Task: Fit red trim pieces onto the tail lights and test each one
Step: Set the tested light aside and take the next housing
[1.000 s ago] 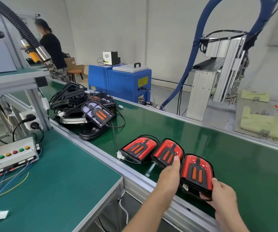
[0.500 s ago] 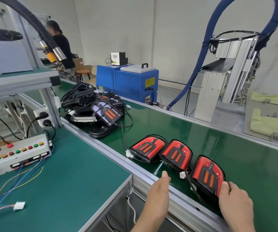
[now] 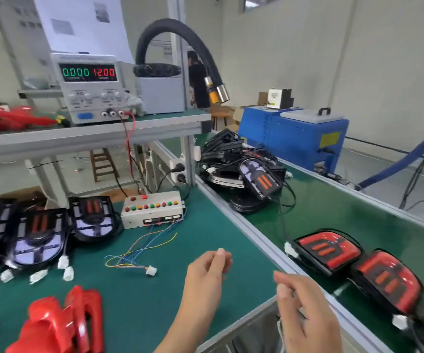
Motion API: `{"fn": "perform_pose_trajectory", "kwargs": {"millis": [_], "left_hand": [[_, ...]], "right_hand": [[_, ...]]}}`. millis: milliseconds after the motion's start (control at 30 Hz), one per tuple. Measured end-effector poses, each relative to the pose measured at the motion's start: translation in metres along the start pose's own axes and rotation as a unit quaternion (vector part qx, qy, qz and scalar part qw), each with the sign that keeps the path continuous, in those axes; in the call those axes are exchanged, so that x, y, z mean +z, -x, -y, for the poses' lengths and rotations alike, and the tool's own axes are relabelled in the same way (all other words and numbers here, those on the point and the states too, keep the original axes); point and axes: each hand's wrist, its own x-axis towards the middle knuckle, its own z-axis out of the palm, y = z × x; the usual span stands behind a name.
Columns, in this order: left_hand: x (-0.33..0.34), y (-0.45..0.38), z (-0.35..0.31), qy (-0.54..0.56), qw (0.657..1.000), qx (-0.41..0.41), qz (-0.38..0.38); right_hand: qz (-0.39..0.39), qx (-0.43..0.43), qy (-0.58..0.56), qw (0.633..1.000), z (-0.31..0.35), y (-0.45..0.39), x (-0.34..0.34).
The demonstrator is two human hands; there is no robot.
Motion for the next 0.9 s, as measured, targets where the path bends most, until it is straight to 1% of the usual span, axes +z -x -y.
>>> {"fn": "perform_pose_trajectory", "kwargs": {"millis": [67, 133, 167, 233, 267, 333, 400, 467, 567, 667, 767, 900], "left_hand": [[-0.038, -0.011, -0.006, -0.035, 0.999, 0.018, -0.027], [-0.074, -0.018, -0.013, -0.064, 0.996, 0.026, -0.057], [-0.092, -0.021, -0.015, -0.079, 0.994, 0.026, -0.076], [-0.128, -0.028, -0.016, -0.105, 0.987, 0.024, -0.119], [-0.146, -0.032, -0.017, -0.117, 0.983, 0.020, -0.142], [-0.181, -0.040, -0.017, -0.143, 0.970, 0.015, -0.195], [-0.214, -0.049, -0.017, -0.186, 0.948, 0.005, -0.256], [-0.239, -0.061, -0.018, -0.223, 0.929, -0.014, -0.294], [-0.261, -0.089, -0.011, -0.228, 0.924, -0.065, -0.299], [-0.269, -0.122, 0.002, -0.243, 0.915, -0.109, -0.303], [-0.271, -0.152, 0.014, -0.215, 0.918, -0.141, -0.301], [-0.275, -0.177, 0.028, -0.191, 0.913, -0.171, -0.317]], "right_hand": [[0.095, 0.033, -0.030, 0.994, 0.008, 0.002, 0.051], [0.202, 0.085, -0.054, 0.974, 0.012, 0.000, 0.098], [0.250, 0.095, -0.055, 0.962, 0.012, -0.002, 0.119], [0.320, 0.111, -0.037, 0.940, 0.008, -0.006, 0.155], [0.336, 0.121, -0.029, 0.934, 0.006, -0.009, 0.170], [0.342, 0.138, -0.021, 0.929, -0.001, -0.013, 0.192], [0.336, 0.145, -0.008, 0.930, -0.008, -0.013, 0.206], [0.322, 0.161, 0.000, 0.933, -0.012, -0.011, 0.214], [0.297, 0.190, -0.001, 0.936, -0.015, -0.009, 0.218], [0.267, 0.207, -0.019, 0.941, -0.014, -0.009, 0.221], [0.260, 0.194, -0.003, 0.946, -0.011, -0.010, 0.225], [0.242, 0.178, 0.016, 0.954, -0.009, -0.012, 0.231]]}}
